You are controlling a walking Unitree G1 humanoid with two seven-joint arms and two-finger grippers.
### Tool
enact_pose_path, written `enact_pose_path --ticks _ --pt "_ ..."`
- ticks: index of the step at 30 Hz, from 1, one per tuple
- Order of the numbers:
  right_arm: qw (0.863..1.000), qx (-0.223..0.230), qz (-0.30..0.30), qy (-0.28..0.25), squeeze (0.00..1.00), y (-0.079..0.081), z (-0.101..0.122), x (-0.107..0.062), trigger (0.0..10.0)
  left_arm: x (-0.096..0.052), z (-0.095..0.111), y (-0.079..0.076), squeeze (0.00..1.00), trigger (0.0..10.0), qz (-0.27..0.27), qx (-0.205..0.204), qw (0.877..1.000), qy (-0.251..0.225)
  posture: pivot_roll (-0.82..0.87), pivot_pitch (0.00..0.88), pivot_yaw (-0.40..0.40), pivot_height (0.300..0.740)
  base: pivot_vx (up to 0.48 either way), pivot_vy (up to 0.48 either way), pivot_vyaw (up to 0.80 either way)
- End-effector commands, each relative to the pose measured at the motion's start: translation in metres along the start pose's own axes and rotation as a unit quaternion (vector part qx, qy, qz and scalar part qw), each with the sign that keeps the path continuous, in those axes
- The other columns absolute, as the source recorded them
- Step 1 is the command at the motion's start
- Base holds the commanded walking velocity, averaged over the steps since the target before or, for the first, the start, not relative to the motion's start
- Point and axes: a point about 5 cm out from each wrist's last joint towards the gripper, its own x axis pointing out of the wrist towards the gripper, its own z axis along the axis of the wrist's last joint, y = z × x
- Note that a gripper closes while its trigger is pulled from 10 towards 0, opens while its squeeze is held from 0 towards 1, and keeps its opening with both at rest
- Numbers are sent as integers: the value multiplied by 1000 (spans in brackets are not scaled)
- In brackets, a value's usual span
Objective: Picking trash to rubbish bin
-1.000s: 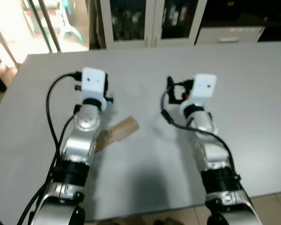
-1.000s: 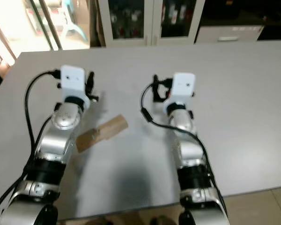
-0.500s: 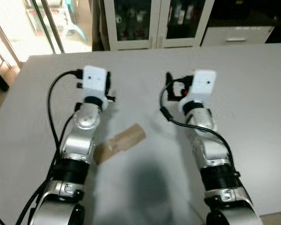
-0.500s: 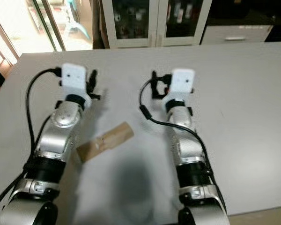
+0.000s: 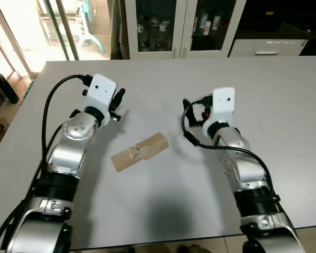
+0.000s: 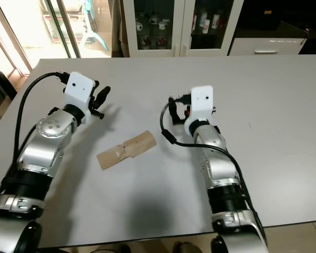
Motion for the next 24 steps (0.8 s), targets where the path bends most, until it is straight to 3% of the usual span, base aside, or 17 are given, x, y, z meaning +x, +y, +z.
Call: enact_pose_path --ticks 1,3,10,14,17,24 --pt "999 -4 47 23 0 -1 -4 -6 10000 -6 -3 -1 0 10000 -34 9 999 11 5 67 29 740 0 0 0" --pt "994 -28 100 40 0 -2 -7 -14 10000 -9 -3 3 0 10000 -45 8 999 13 2 69 26 740 0 0 0" --pt "987 -43 140 59 0 -4 -11 -22 10000 -10 -6 1 0 10000 -62 4 998 20 6 69 19 740 0 0 0" --pt "977 -54 197 64 0 8 -12 -30 10000 -10 -5 -8 0 10000 -101 -6 995 19 3 72 17 740 0 0 0" --pt "976 -52 203 66 0 10 -12 -31 10000 -10 -5 -10 0 10000 -109 -7 994 18 3 72 17 740 0 0 0" --pt "967 -65 231 82 0 13 -18 -37 10000 -9 0 -20 0 10000 -190 -19 982 8 3 72 19 740 0 0 0"
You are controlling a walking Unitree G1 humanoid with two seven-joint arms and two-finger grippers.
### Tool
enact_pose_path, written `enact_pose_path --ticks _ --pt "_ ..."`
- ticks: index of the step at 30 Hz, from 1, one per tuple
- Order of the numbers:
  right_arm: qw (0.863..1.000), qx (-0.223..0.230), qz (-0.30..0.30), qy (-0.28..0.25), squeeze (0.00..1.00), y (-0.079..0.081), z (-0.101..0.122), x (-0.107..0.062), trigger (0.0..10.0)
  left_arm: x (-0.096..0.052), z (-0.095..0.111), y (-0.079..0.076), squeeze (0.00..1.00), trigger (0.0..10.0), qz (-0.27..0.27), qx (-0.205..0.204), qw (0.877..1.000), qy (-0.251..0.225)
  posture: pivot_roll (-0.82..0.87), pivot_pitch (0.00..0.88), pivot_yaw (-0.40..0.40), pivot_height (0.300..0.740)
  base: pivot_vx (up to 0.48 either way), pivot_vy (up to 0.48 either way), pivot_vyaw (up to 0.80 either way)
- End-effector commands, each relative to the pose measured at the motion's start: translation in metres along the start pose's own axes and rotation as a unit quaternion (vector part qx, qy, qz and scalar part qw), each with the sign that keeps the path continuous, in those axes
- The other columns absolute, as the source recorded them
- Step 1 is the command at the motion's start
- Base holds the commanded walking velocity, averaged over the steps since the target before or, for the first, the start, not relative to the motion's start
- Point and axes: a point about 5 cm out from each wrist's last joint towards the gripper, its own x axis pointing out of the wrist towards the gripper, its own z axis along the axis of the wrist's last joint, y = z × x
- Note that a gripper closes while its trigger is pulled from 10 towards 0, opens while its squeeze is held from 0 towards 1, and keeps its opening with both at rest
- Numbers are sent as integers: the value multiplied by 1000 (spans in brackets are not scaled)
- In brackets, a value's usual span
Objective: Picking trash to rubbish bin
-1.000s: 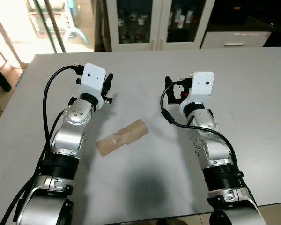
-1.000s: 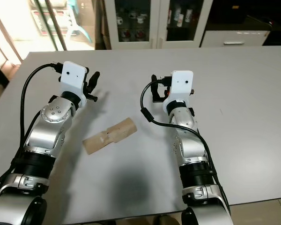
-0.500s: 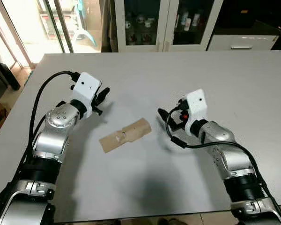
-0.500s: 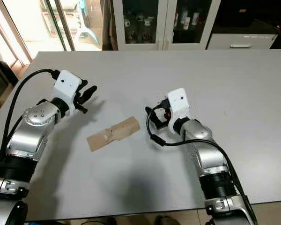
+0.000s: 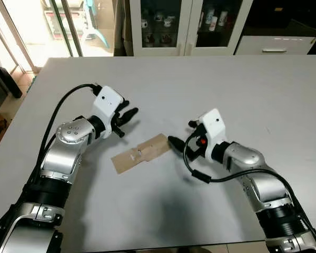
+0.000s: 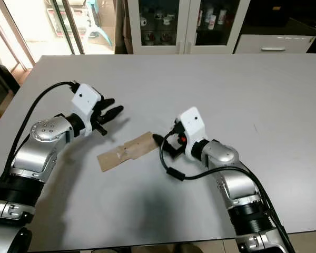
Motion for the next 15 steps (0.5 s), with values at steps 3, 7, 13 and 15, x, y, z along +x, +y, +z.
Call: enact_pose_path --ticks 3,7,13,15 --pt "999 -23 21 13 0 0 -2 -8 10000 1 8 -10 0 10000 -81 -4 997 -6 0 71 20 740 0 0 0" --pt "998 -38 37 22 0 0 -6 -16 10000 -2 9 -17 0 10000 -137 -13 990 -1 -3 71 20 740 0 0 0" --pt "998 -46 36 34 0 -4 -9 -22 10000 -3 5 -23 424 10000 -202 -15 979 11 -5 67 25 740 0 0 0" --pt "998 -46 39 32 0 -3 -9 -22 10000 -1 5 -23 1000 10000 -212 -28 977 8 -4 67 26 740 0 0 0"
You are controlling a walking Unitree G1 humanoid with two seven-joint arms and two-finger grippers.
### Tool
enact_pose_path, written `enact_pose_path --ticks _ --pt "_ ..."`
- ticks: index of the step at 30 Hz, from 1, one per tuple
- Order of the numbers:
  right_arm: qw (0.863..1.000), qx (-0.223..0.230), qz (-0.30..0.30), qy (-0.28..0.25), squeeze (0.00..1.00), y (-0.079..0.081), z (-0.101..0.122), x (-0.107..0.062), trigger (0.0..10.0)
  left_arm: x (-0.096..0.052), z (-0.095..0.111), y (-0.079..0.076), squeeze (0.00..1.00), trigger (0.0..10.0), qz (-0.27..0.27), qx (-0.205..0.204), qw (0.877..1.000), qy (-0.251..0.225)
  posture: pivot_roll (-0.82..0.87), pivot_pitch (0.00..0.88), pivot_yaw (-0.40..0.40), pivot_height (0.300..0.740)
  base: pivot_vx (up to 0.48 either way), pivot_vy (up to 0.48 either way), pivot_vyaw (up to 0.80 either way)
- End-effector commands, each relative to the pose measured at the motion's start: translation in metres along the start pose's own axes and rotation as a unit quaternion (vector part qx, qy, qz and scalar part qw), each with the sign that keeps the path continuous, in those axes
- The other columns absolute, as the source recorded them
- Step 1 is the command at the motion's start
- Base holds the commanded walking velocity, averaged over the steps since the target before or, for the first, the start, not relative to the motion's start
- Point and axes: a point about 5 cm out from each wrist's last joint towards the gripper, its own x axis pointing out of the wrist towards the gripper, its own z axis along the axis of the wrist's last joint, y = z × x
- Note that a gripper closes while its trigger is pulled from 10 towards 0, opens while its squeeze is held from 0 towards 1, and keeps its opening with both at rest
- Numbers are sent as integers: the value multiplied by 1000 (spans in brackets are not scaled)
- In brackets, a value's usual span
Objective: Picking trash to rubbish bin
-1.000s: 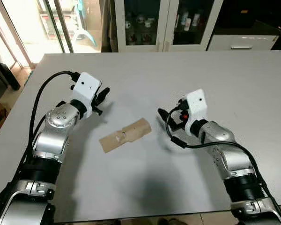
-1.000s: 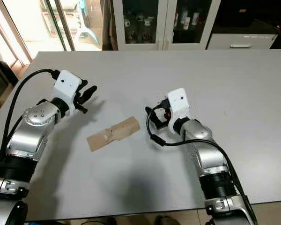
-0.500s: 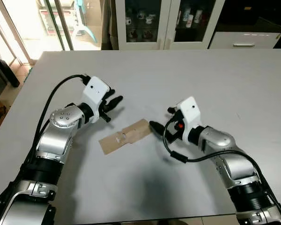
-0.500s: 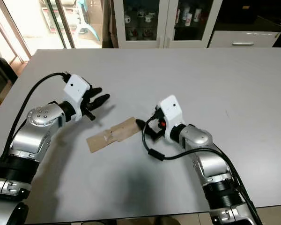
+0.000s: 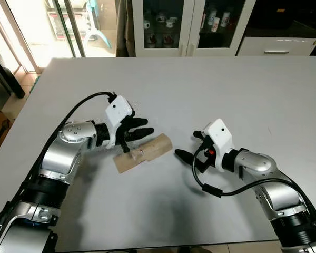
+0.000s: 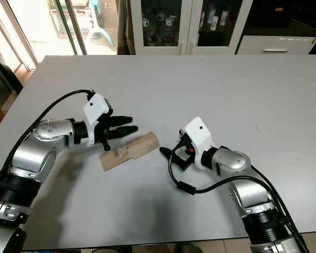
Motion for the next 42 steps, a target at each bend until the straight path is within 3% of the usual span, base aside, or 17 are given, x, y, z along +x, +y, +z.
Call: enact_pose_path --ticks 1,18,28,32,33,34,42 --pt "1000 -11 9 -10 0 4 6 0 10000 3 3 -1 1000 10000 -30 0 1000 3 -6 65 29 740 0 0 0" --pt "1000 -13 9 -19 0 7 9 1 10000 23 -15 -11 1000 10000 -120 44 989 70 -17 65 41 740 0 0 0" --pt "1000 -9 10 -22 0 10 7 0 10000 33 -15 -8 1000 10000 -112 84 987 80 -22 64 45 740 0 0 0" --pt "1000 -10 12 -22 0 11 8 -1 10000 40 -15 -2 1000 10000 -70 126 986 86 -22 64 45 740 0 0 0" --pt "1000 -10 11 -22 0 11 8 0 10000 42 -15 0 737 10000 -62 130 986 87 -24 63 46 740 0 0 0" --pt "1000 -10 11 -23 0 10 8 0 10000 43 -14 1 0 10000 -53 132 986 85 -25 63 47 740 0 0 0" --pt "1000 -11 13 -24 0 12 9 1 10000 55 -14 2 0 10000 -44 114 990 75 -35 62 49 740 0 0 0"
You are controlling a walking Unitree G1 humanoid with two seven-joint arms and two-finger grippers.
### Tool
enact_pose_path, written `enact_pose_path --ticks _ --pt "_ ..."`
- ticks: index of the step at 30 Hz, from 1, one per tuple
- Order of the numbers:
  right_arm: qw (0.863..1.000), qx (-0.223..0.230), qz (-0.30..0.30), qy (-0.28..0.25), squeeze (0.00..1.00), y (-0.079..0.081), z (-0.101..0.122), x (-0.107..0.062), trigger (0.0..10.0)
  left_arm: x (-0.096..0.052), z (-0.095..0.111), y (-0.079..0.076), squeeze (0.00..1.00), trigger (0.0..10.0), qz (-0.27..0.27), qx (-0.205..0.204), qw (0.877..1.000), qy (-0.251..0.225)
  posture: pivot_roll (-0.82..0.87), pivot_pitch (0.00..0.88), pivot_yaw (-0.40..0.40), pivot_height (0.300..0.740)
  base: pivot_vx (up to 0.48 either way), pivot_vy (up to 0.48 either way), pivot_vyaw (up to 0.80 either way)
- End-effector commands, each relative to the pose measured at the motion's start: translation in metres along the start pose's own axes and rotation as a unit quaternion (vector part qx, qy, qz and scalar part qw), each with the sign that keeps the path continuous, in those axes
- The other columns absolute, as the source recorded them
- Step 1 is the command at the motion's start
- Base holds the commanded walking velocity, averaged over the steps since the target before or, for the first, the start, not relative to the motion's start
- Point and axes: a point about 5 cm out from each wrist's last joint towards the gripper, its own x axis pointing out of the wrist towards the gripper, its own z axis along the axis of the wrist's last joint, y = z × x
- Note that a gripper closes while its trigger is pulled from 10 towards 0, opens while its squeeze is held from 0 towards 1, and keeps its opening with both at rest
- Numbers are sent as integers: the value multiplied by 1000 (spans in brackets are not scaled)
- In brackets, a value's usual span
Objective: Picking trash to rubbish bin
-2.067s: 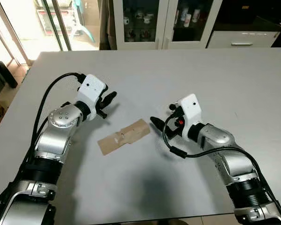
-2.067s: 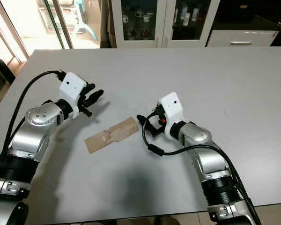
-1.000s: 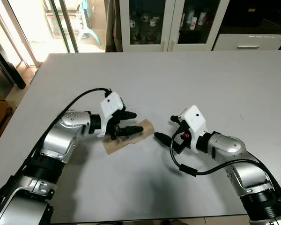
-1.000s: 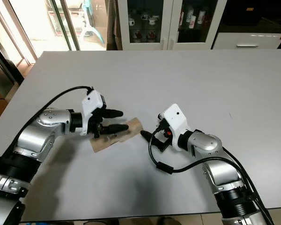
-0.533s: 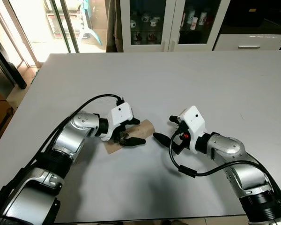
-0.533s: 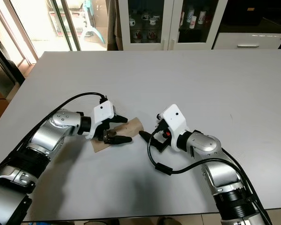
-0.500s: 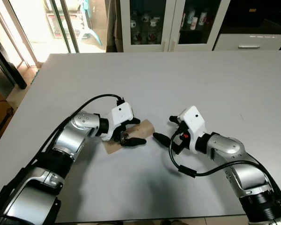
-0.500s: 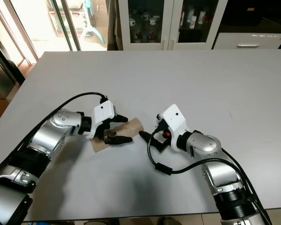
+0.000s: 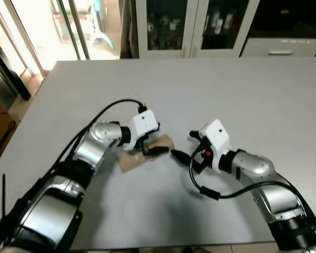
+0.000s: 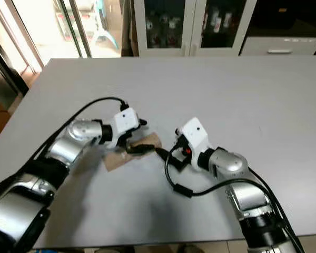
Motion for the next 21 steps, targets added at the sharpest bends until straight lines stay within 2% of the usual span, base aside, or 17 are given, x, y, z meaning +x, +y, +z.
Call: enact_pose_path --ticks 1,8,18,21 --pt "1000 -8 6 -4 0 3 3 -1 10000 2 2 4 0 10000 4 0 1000 2 -36 61 49 740 0 0 0" --pt "1000 -7 3 -4 0 3 2 -2 10000 9 -2 0 0 10000 -4 -5 1000 9 -45 62 53 740 0 0 0" --pt "1000 -5 2 -5 0 5 2 -3 10000 13 -13 -5 0 10000 0 31 998 49 -50 64 62 740 0 0 0" --pt "1000 -4 2 -4 0 6 1 -2 10000 13 -17 -8 0 10000 -13 25 998 54 -53 65 64 740 0 0 0"
